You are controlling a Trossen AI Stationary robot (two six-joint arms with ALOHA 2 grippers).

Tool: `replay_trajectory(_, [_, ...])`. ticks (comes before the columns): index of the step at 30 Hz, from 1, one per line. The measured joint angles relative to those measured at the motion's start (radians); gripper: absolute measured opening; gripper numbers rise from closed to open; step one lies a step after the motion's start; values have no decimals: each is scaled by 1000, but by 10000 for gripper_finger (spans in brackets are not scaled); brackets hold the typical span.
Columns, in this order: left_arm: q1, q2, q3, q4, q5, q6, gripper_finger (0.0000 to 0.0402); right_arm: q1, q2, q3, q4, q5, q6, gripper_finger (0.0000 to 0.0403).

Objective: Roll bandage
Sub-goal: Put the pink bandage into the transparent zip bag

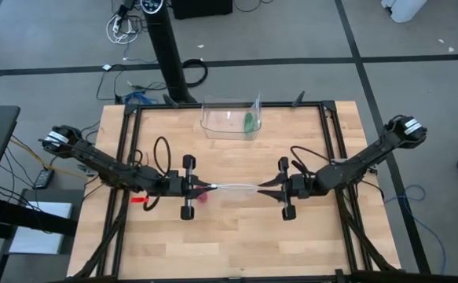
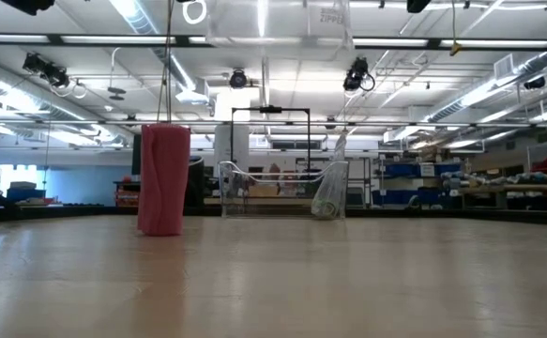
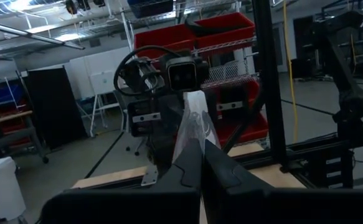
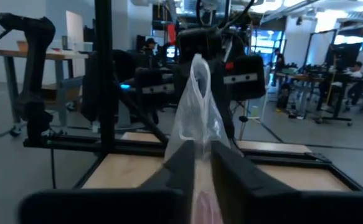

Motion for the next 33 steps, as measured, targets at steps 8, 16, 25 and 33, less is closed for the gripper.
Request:
replay_trajectory(8, [0,16,0,-37,-36,-10,0,-17,14,1,42,20,-10,4])
replay_trajectory(16, [9,79,0,-28,-48,-49,0,-90,103,87,-63,-75,46,2])
replay_trajectory(25, [10,85,0,-29,-49,-54,1,-152,208,243,-212,-171,50,1])
replay_trajectory(33, [10,85,0,-34,-40,-58,1,-209,258,324,-292,-251,44,0])
